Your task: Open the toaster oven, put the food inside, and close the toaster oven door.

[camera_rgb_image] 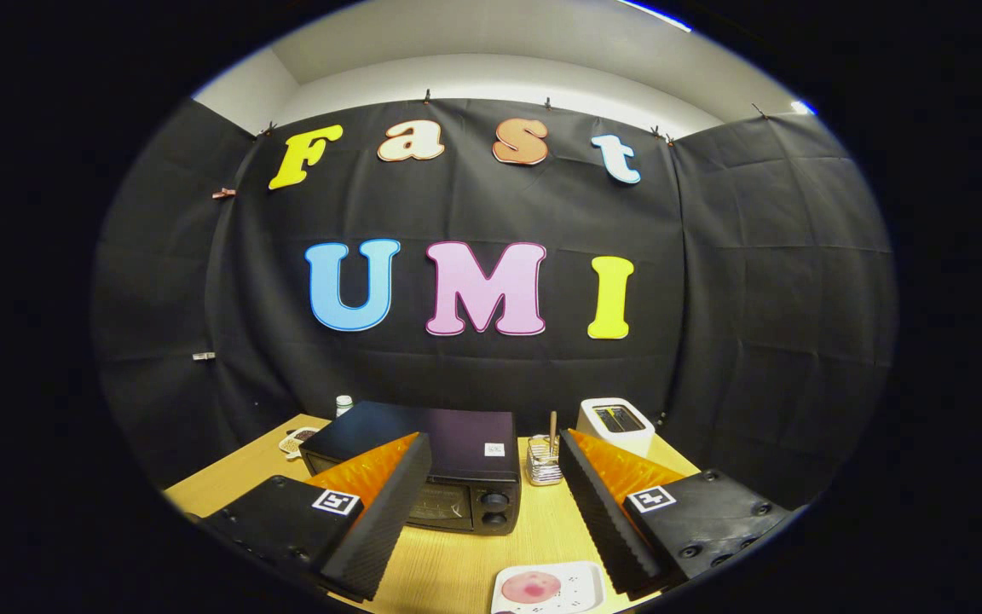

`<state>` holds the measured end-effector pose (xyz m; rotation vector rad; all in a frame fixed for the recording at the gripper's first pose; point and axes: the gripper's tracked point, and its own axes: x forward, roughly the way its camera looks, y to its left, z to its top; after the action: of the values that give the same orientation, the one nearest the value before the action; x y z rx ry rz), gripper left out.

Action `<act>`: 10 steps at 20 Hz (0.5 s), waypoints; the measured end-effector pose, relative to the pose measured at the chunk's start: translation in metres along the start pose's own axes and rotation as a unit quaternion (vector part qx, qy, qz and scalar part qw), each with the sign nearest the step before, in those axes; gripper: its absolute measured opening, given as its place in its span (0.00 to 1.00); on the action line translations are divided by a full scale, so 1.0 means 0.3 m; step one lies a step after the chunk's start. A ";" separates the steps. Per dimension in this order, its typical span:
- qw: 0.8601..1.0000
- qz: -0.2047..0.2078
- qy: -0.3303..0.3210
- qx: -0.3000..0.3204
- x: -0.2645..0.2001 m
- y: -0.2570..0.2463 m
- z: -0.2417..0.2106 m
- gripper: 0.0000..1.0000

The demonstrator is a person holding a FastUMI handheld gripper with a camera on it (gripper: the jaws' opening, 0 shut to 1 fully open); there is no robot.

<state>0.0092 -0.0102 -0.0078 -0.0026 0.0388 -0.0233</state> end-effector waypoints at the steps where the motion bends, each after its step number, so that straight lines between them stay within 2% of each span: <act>1: 1.000 0.002 0.001 0.000 0.004 0.006 -0.001 0.98; 10: 1.000 0.020 0.018 -0.002 0.054 0.089 -0.045 0.98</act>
<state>0.0253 0.0160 -0.0220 -0.0057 0.0752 0.0175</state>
